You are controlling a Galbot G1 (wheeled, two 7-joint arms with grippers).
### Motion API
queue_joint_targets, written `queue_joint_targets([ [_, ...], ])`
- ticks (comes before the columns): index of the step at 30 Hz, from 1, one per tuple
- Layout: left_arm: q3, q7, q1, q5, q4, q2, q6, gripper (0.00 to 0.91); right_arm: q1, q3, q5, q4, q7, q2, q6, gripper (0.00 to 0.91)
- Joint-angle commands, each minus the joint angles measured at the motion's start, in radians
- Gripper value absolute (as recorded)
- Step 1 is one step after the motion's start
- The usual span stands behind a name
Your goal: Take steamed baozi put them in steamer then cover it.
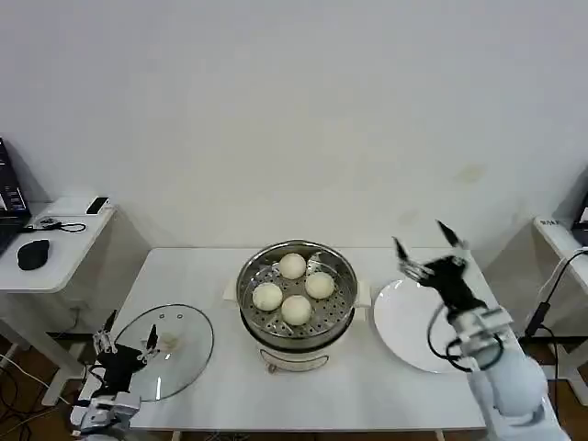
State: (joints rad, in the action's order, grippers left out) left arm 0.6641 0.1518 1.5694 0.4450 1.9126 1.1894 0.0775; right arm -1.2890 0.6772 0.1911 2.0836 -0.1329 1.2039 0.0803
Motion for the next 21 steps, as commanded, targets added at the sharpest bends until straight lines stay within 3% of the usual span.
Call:
queue_joint_targets([
  [1, -0.052, 0.114, 0.016, 0.506, -0.139, -0.096, -0.066, 0.907, -0.258, 0.287, -0.009, 0.038, 0.029, 0.185, -0.071, 0.907],
  [9, -0.069, 0.133, 0.022, 0.650, -0.205, -0.118, -0.048, 0.907, -0.274, 0.292, -0.003, 0.026, 0.035, 0.213, -0.079, 0.907],
  [21, -0.110, 0.095, -0.095, 0.649, -0.312, -0.149, -0.037, 0.907, -0.301, 0.303, 0.000, 0.031, 0.053, 0.248, -0.094, 0.907],
])
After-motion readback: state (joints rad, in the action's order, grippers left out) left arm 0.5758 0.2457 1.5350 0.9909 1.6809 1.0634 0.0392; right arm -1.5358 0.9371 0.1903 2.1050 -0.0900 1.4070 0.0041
